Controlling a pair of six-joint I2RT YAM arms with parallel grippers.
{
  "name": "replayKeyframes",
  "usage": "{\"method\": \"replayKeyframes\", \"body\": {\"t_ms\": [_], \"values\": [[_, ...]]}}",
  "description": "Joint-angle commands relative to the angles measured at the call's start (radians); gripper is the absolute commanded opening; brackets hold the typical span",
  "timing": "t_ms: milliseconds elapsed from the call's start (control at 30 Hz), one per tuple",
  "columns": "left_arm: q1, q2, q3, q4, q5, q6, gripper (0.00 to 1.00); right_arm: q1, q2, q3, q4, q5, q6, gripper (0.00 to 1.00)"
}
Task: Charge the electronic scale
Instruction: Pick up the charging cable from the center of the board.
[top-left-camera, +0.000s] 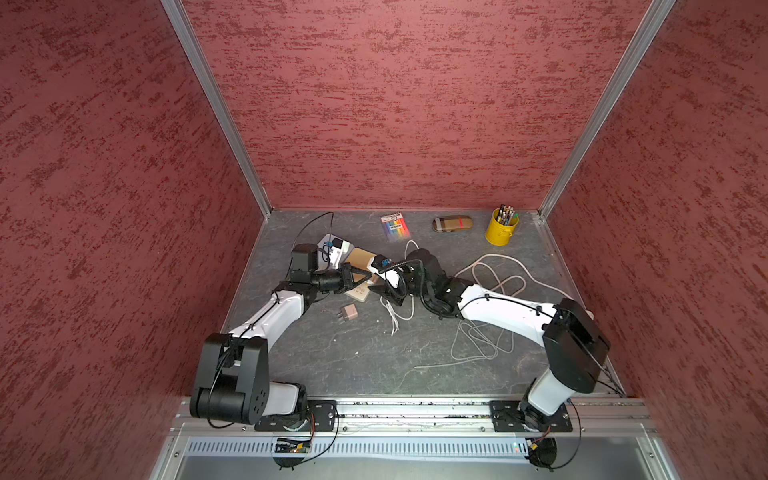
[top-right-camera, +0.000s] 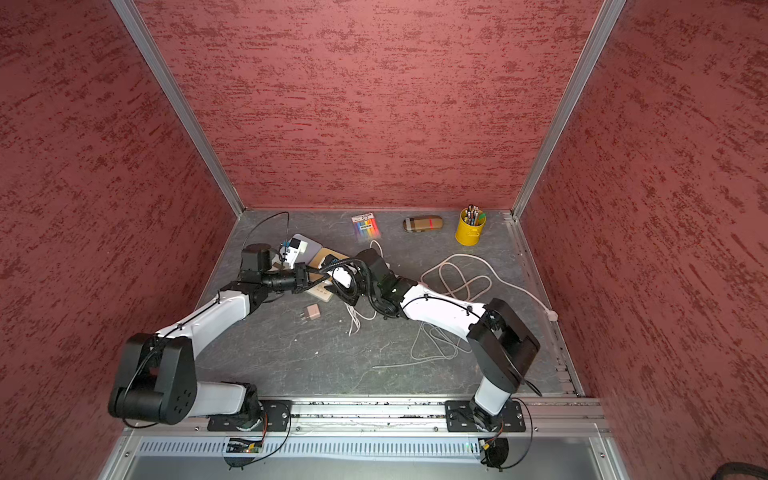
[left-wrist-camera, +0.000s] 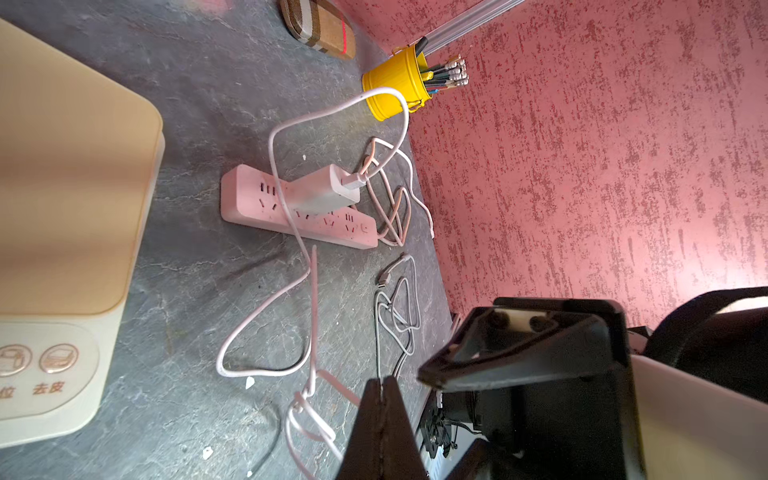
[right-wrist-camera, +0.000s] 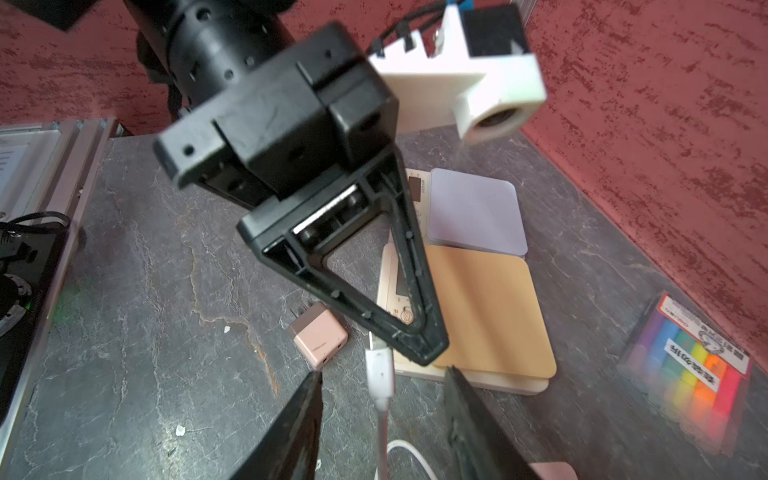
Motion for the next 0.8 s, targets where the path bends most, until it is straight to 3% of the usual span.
{"method": "replayKeyframes", "body": {"t_ms": [0,67,300,433,567,667,700,733,767], "values": [[-0.001,-0.024,0.031,-0.012,0.023,-0.003,0.00,0.007,0.018,0.033,-0.050,-0.002,-0.028,0.46],[-0.001,-0.026,0.031,-0.012,0.024,-0.001,0.00,0.007,0.024,0.035,-0.048,0.013,-0.024,0.43],[-0.001,-0.036,0.030,-0.020,0.028,0.003,0.00,0.007,0.051,0.061,-0.053,0.021,-0.018,0.21],[0.002,-0.041,0.030,-0.024,0.028,0.005,0.00,0.007,0.049,0.066,-0.037,0.014,-0.012,0.20],[0.002,-0.040,0.032,-0.029,0.028,0.007,0.00,0.007,0.057,0.075,-0.041,0.009,-0.009,0.00],[0.006,-0.042,0.028,-0.046,0.015,0.034,0.00,0.007,0.066,0.080,-0.051,0.009,0.010,0.00],[0.007,-0.044,0.029,-0.057,-0.006,0.046,0.07,0.006,0.073,0.088,-0.064,0.015,0.020,0.00],[0.011,-0.045,0.031,-0.077,-0.039,0.069,0.28,0.007,0.082,0.100,-0.081,0.024,0.039,0.00],[0.016,-0.044,0.036,-0.104,-0.075,0.094,0.41,0.007,0.097,0.107,-0.093,0.038,0.066,0.00]]}}
